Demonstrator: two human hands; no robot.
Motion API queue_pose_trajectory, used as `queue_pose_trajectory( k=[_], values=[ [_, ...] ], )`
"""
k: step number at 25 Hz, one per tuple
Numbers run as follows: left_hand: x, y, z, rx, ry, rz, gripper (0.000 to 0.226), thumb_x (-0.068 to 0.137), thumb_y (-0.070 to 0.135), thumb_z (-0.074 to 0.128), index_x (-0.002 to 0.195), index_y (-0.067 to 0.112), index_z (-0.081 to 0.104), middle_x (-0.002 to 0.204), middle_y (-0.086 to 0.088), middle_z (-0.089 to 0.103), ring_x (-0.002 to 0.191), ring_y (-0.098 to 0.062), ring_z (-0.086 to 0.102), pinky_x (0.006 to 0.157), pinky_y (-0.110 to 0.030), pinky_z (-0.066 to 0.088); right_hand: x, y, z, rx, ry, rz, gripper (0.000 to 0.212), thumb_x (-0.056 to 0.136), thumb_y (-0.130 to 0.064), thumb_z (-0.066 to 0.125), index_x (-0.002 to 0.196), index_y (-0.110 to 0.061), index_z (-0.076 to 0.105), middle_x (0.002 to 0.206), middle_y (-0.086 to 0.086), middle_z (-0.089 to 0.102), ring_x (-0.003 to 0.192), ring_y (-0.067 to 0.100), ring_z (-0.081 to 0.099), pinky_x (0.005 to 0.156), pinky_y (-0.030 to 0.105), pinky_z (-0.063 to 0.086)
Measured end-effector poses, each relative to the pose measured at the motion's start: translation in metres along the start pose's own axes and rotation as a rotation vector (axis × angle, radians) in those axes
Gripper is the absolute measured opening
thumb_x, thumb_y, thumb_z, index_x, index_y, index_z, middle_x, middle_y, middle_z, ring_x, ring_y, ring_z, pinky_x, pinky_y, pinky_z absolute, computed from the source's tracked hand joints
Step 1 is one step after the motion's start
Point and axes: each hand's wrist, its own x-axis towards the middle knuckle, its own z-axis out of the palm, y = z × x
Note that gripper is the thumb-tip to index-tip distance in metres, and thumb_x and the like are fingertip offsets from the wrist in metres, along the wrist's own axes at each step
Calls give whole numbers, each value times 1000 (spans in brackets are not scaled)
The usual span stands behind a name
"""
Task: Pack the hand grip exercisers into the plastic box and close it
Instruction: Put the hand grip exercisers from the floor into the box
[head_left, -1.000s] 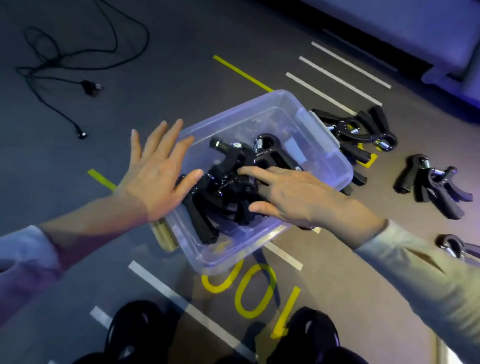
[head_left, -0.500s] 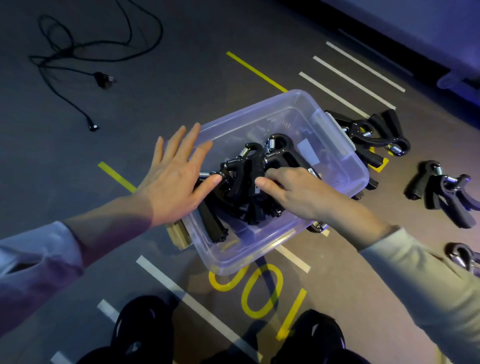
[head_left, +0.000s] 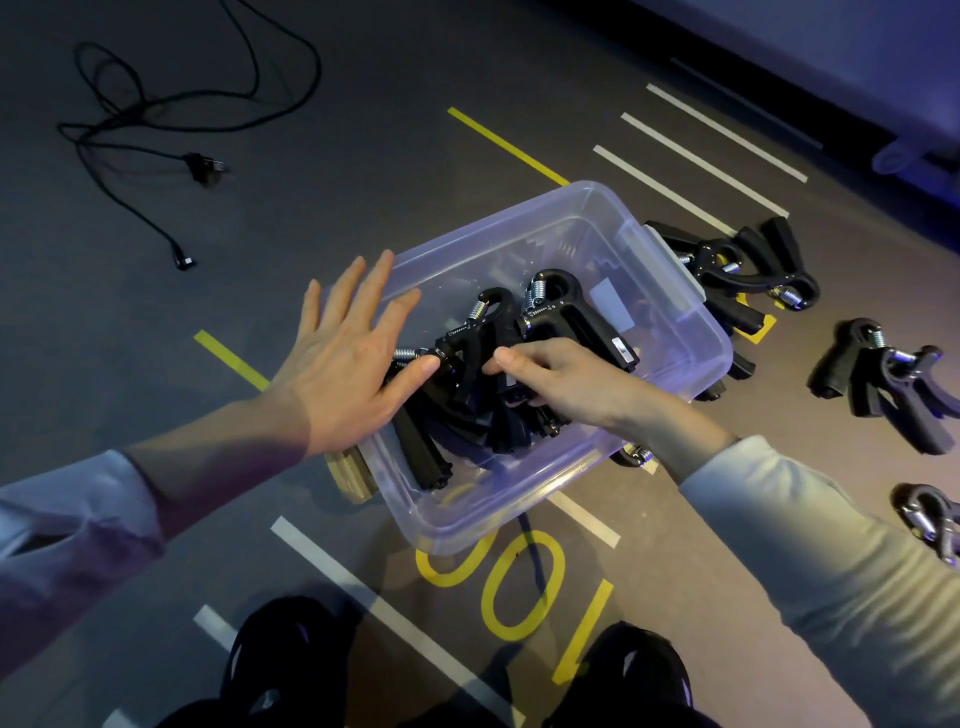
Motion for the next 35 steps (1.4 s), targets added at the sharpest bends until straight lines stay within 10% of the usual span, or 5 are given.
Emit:
queue_pose_trajectory(
  k=[8,11,14,23,35],
  values=[
    [0,0,1,11,7,6,83,80,66,8,143,16,25,156,-12,-1,143,-29,-3,112,-53,1,-7,14,-48,-57,-22,91,44,100,-40,33,105,-16,70,123,1,59,113,18,53,91,31,44],
    [-1,0,1,13,3,3,83,79,67,7,144,17,25,156,-11,-2,143,-29,-3,112,-52,0,4,15,-42,-421,26,86,47,98,-45,33,104,-16,69,118,7,60,116,22,51,100,35,38],
    [0,0,2,27,4,3,83,79,67,7,144,17,25,156,-11,-2,143,-29,-3,112,-53,1,6,12,-22,-559,-53,80,37,97,-42,39,113,-18,63,137,14,43,140,22,25,106,31,26],
    [0,1,2,57,-6,4,85,79,68,5,144,17,25,156,-12,-3,142,-30,-4,111,-54,1,-2,16,-43,-681,-185,65,35,100,-38,33,129,-35,53,158,-8,14,143,13,21,112,32,16],
    [0,1,3,86,-10,2,83,81,66,7,144,16,27,156,-12,-3,142,-31,-3,111,-55,3,-5,5,-6,-799,-358,123,77,73,-82,20,143,-52,10,154,-9,-27,146,25,-10,117,51,7]
  ],
)
